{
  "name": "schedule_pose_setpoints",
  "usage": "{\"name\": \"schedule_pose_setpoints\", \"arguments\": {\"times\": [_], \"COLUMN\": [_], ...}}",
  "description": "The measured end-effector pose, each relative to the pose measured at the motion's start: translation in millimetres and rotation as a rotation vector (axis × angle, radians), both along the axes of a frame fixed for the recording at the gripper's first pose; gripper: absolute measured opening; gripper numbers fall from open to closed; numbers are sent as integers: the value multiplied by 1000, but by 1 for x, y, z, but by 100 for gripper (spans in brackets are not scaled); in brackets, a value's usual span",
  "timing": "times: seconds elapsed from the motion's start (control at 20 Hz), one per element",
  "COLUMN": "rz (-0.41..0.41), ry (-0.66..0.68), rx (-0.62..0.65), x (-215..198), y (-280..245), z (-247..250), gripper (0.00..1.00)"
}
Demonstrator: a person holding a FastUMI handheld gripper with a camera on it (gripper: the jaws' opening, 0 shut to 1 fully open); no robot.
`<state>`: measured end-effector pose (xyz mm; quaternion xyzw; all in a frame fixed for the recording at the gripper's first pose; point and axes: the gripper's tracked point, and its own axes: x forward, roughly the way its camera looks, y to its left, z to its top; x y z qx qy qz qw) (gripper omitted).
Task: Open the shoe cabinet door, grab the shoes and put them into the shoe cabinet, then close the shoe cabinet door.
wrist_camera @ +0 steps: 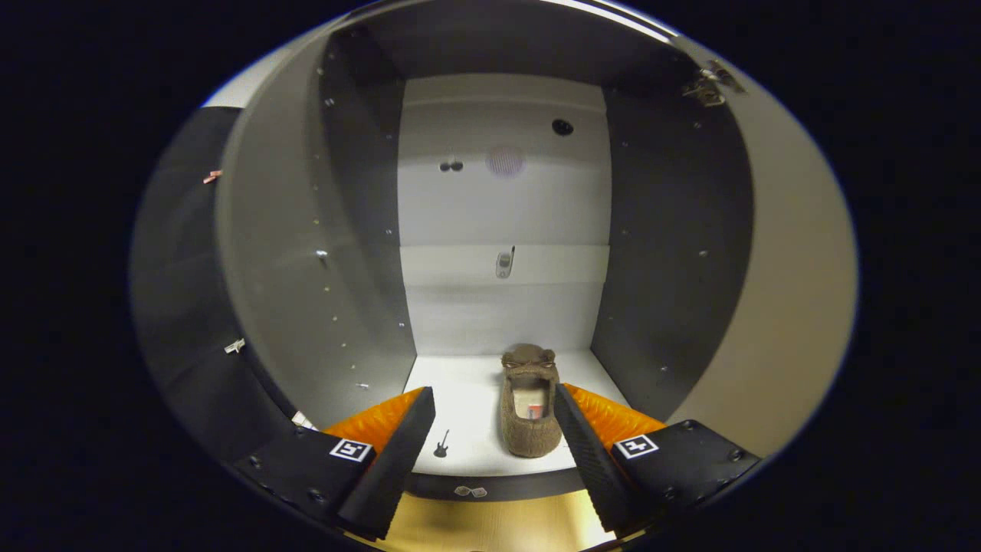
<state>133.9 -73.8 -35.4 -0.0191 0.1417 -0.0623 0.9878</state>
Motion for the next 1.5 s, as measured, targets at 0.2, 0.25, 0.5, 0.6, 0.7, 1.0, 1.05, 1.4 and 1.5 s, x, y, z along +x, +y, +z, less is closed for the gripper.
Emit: {"name": "schedule_pose_setpoints", "arguments": {"times": [0.2,0.25,0.5,0.6,0.7,1.0,1.05,1.4,1.5], "rz": [24,27,31,38,44,65,65,60,50], "ry": [-125,-145,-190,-207,-199,-201,-204,-193,-193], "rx": [31,31,-6,-10,-11,39,38,35,24], "x": [-47,-60,-123,-148,-175,-254,-267,-344,-360], "y": [9,9,8,6,1,-21,-28,-75,-92], "z": [32,36,45,51,48,59,60,68,70], "gripper": [98,98,98,98,98,98,98,98,98]}}
